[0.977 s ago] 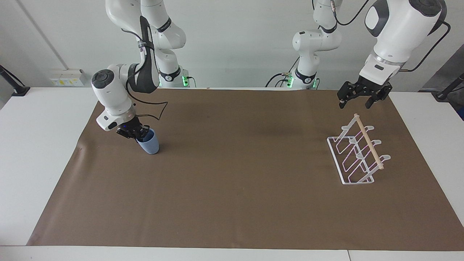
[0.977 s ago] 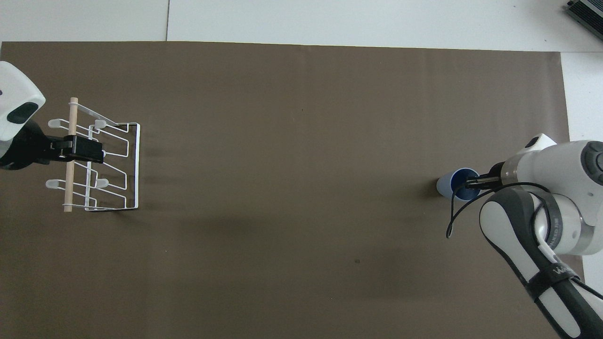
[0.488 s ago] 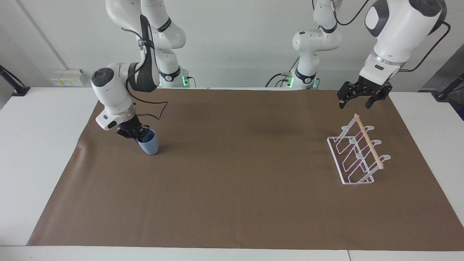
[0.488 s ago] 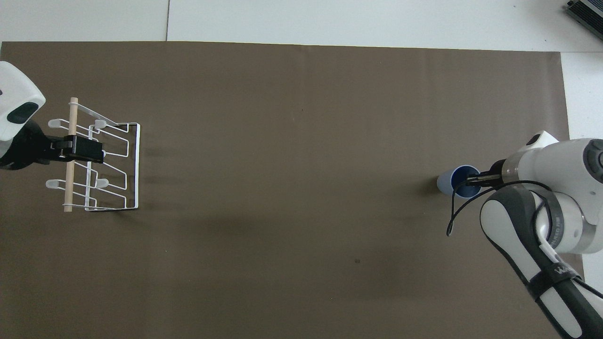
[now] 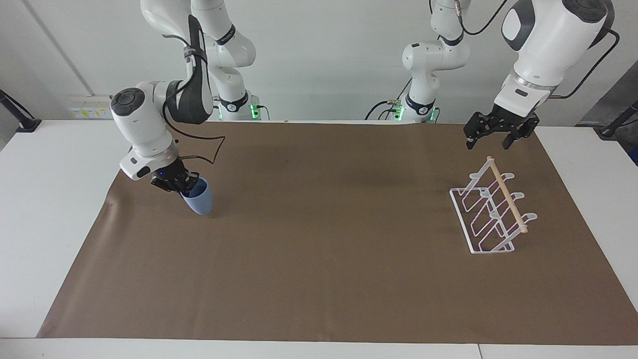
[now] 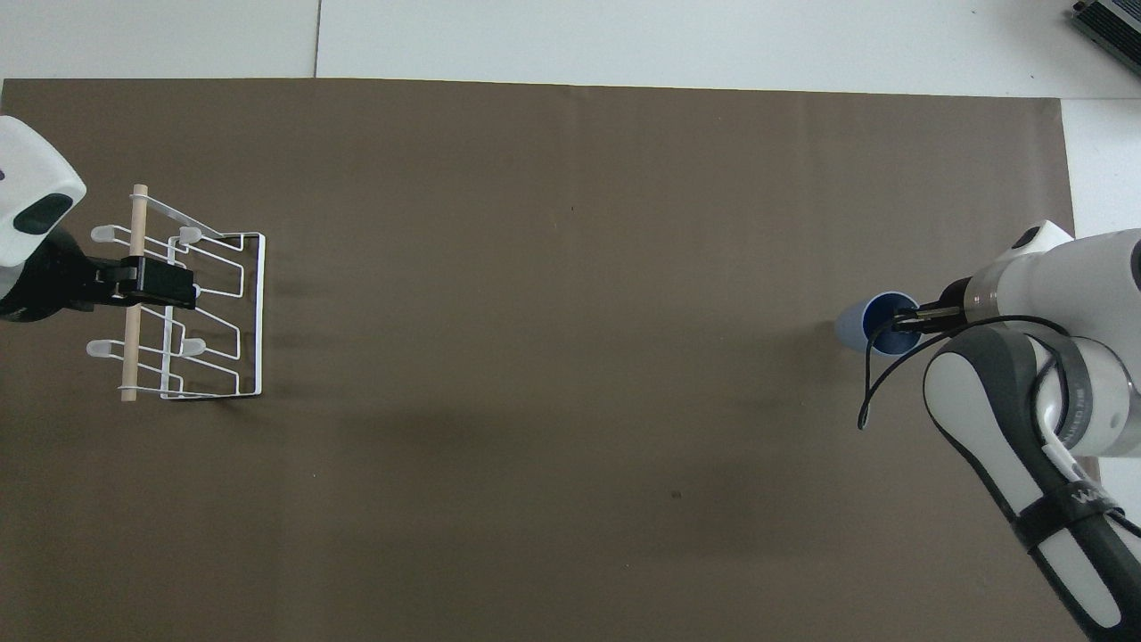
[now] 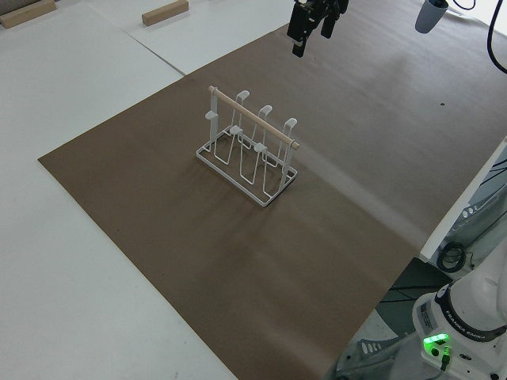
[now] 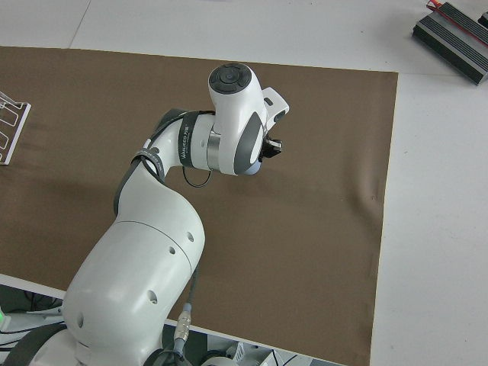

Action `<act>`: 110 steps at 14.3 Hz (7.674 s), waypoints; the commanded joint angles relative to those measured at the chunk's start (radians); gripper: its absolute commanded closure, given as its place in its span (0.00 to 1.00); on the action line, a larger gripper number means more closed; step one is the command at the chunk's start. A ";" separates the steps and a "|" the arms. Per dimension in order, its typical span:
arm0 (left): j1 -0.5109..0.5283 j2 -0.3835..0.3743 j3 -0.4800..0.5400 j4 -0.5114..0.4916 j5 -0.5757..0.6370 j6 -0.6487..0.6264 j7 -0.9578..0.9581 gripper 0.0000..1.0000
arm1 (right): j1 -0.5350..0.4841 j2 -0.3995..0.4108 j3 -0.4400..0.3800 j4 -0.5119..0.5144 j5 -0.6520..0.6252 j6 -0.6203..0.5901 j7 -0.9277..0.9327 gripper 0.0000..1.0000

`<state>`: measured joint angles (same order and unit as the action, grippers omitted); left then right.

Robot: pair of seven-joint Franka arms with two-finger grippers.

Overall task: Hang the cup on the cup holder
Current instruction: 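Reach the right gripper down to the blue cup rim and grasp it, then lift the blue cup with the right gripper and tip it sideways, then carry the cup toward the left gripper while the left gripper approaches, then grasp the cup with the left gripper while the right gripper releases, then move the cup to the rack top while the right gripper withdraws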

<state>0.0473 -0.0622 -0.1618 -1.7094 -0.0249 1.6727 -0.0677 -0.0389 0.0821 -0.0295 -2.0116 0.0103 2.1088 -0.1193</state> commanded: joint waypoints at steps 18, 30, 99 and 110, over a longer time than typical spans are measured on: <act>0.017 0.007 -0.004 0.077 -0.116 -0.118 -0.035 0.00 | 0.000 -0.061 0.042 0.315 0.215 -0.464 -0.063 1.00; 0.037 -0.091 -0.004 -0.157 -0.757 0.108 -0.940 0.00 | 0.002 -0.102 0.178 0.242 0.724 -0.400 -0.008 1.00; -0.072 -0.035 -0.022 -0.178 0.411 0.590 -0.920 1.00 | -0.047 -0.110 0.246 0.119 -0.006 0.092 -0.514 0.00; 0.043 0.110 -0.019 -0.199 0.652 0.858 -0.913 1.00 | -0.047 -0.082 0.106 0.250 -0.044 -0.214 -0.188 0.00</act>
<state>0.0732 0.0502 -0.1749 -1.8819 0.5912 2.4897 -0.9866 -0.0846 -0.0271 0.0747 -1.8386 -0.0200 1.9799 -0.3936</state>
